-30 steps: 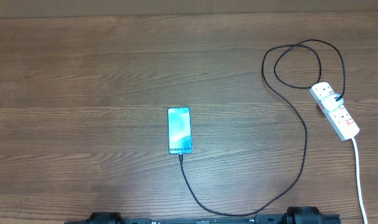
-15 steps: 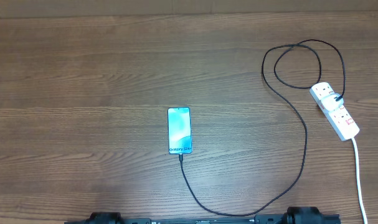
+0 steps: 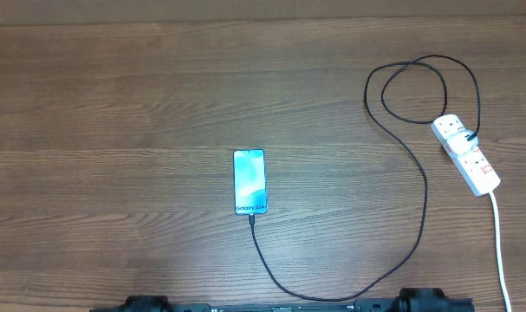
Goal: Plug charger to phone and switch on socket
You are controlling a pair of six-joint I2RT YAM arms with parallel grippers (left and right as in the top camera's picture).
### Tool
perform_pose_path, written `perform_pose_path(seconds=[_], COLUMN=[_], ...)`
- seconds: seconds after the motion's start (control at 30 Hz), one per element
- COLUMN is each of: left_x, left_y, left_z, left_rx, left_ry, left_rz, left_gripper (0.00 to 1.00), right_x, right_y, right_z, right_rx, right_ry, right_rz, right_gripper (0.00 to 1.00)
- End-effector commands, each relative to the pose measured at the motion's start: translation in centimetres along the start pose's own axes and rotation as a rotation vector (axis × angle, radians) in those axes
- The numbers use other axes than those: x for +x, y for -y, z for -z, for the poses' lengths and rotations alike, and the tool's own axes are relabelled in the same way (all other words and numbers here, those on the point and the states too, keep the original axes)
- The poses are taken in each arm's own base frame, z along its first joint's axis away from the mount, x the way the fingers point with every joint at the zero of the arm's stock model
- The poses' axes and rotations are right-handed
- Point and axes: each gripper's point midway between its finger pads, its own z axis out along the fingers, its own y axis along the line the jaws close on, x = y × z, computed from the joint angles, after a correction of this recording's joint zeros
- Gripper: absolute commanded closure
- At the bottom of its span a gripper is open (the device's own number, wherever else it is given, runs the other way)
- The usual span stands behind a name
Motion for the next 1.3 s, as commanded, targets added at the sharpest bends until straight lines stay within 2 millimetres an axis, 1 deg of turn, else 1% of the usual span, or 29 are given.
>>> perform_pose_path(seconds=[0.0,0.03,0.1,0.17,0.2,0.23,0.27,0.37,0.43,0.53,0.6,0.73,0.9,1.0,1.13,1.27], left_x=[0.1,0.1,0.1,0.1,0.1,0.1,0.1,0.1,0.1,0.1,0.1,0.1,0.1,0.1,0.1,0.1], left_y=[-0.1,-0.1,-0.1,-0.1,-0.1,-0.1,-0.1,-0.1,-0.1,-0.1,-0.1,-0.1,-0.1,-0.1,-0.1,-0.1], left_z=[0.2,0.2,0.2,0.2,0.2,0.2,0.2,0.2,0.2,0.2,0.2,0.2,0.2,0.2,0.2,0.2], left_rx=[-0.014,-0.014,-0.013,-0.014,-0.014,-0.013,-0.014,-0.014,-0.014,-0.014,-0.014,-0.014,-0.013,-0.014,-0.014,-0.014], left_ry=[0.009,0.009,0.009,0.009,0.009,0.009,0.009,0.009,0.009,0.009,0.009,0.009,0.009,0.009,0.009,0.009], left_rz=[0.004,0.004,0.004,0.004,0.004,0.004,0.004,0.004,0.004,0.004,0.004,0.004,0.004,0.004,0.004,0.004], left_gripper=[0.0,0.0,0.0,0.0,0.0,0.0,0.0,0.0,0.0,0.0,0.0,0.0,0.0,0.0,0.0,0.0], right_x=[3.5,4.5,7.9,13.0,15.4,18.4,20.6,27.0,31.3,36.4,39.1,42.7,47.0,48.6,49.9,51.1], right_y=[0.3,0.3,0.5,1.0,1.3,1.6,1.9,2.8,3.6,4.5,5.1,6.5,7.7,8.2,8.8,9.7], right_z=[-1.6,-2.1,-3.0,-3.6,-3.8,-3.8,-3.7,-3.1,-2.2,-0.7,0.4,2.4,5.7,7.1,8.4,9.8], right_rx=[0.018,0.022,0.038,0.075,0.095,0.12,0.137,0.189,0.226,0.26,0.266,0.293,0.33,0.349,0.371,0.429], right_ry=[-0.038,-0.045,-0.098,-0.195,-0.238,-0.29,-0.327,-0.413,-0.456,-0.491,-0.495,-0.492,-0.566,-0.606,-0.638,-0.698], right_rz=[-0.134,-0.187,-0.262,-0.34,-0.368,-0.393,-0.404,-0.453,-0.503,-0.547,-0.546,-0.536,-0.511,-0.497,-0.482,-0.444], right_gripper=[0.0,0.0,0.0,0.0,0.0,0.0,0.0,0.0,0.0,0.0,0.0,0.0,0.0,0.0,0.0,0.0])
